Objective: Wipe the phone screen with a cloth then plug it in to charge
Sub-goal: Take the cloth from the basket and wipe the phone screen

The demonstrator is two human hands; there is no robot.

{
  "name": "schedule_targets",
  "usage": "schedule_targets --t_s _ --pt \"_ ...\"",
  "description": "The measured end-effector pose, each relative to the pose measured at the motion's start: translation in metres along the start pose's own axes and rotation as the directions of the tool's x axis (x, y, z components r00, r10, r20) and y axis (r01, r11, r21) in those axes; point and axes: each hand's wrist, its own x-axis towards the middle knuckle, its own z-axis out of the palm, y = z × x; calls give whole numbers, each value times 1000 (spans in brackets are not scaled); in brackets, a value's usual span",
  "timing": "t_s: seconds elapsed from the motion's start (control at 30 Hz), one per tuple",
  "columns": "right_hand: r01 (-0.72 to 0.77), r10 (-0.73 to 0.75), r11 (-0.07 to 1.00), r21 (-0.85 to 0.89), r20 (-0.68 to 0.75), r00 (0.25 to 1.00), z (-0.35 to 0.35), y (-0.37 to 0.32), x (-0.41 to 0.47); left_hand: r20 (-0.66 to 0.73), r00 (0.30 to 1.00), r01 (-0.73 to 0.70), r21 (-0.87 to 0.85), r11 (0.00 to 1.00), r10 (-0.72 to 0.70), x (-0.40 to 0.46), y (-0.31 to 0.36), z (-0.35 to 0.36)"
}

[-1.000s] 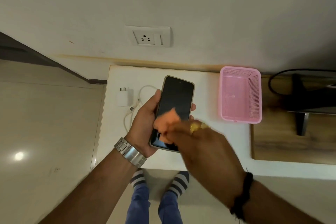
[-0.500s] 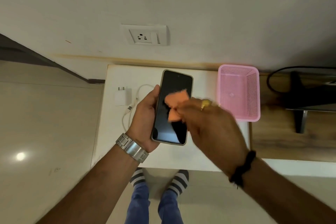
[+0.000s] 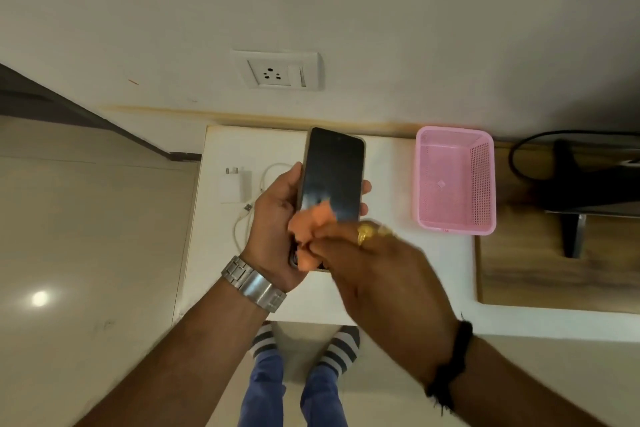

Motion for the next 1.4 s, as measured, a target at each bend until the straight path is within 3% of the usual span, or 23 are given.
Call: schedule_targets --t_s 0.13,0.2,0.27,0.33,0.37,0.47,0.53,0.6,0.7,0.73,0.8,0.9,1.07,1.13,1.27,1.4 --pt "-107 104 994 6 -313 944 -30 19 45 33 999 15 46 999 -17 -2 -18 7" --pt "-139 146 989 45 -349 926 -35 24 55 33 999 13 50 999 -14 -2 -21 7" --pt "-105 117 992 72 -188 975 -19 14 39 27 1000 11 9 1000 -11 -3 -15 6" --pt "-69 61 990 127 69 996 -7 -5 18 14 999 40 -1 999 -40 -4 -13 3" --pt "-61 53 993 105 86 995 -8 -7 14 -4 999 54 9 999 -54 -6 -15 3" --pt "-109 116 993 43 -251 961 -27 14 44 -39 999 32 42 999 -30 -10 -27 2" --pt "-148 148 989 27 -343 928 -39 24 63 -10 999 45 58 997 -44 -8 -29 0" --pt "-164 167 986 34 -278 946 -26 19 54 -7 1000 31 39 999 -30 -7 -26 -4" --pt "-88 87 994 66 10 996 -3 -9 13 1 1000 24 17 1000 -24 -8 -20 -10" --pt "-54 52 996 68 38 998 -3 -11 7 19 999 26 24 999 -27 -9 -21 -11" --pt "-20 24 999 38 -99 995 -11 8 22 5 999 32 14 999 -32 -8 -24 -13" --pt "-162 141 985 -55 -269 953 -29 35 49 9 999 37 45 998 -37 -6 -24 -11" --pt "-66 65 998 -24 -44 997 -6 4 10 -16 993 113 -3 994 -113 -4 -15 -12" --pt "-31 28 999 -31 -84 996 -11 17 12 2 995 102 29 994 -102 -3 -19 -13" --pt "-169 140 980 -103 -239 961 -29 52 34 25 997 73 65 995 -75 0 -22 -11" --pt "-73 67 994 -85 -73 995 -5 22 -2 23 997 81 -39 996 -80 2 -14 -8"
